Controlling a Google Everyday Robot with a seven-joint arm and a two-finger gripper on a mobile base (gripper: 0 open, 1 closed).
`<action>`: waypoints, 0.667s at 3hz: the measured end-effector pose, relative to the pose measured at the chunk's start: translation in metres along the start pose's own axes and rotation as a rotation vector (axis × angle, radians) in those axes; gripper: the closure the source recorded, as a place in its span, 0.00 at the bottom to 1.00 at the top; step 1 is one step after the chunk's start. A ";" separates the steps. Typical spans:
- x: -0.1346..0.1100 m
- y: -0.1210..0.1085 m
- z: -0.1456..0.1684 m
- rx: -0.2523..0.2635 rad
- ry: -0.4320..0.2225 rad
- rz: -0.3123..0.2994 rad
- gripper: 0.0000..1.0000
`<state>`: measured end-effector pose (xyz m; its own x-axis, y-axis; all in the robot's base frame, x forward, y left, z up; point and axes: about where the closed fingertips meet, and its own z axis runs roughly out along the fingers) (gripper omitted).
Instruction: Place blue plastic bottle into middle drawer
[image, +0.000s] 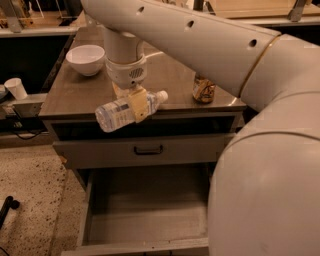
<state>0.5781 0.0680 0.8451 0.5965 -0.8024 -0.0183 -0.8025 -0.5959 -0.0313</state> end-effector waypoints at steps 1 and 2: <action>0.000 -0.003 0.000 0.011 -0.002 -0.001 1.00; 0.003 -0.003 0.002 0.018 0.010 0.042 1.00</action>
Offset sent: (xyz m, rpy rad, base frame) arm 0.0007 -0.0099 -0.0026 -0.0207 -0.0184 -0.1064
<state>0.5820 0.0675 0.8427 0.5617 -0.8273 -0.0103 -0.8266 -0.5606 -0.0489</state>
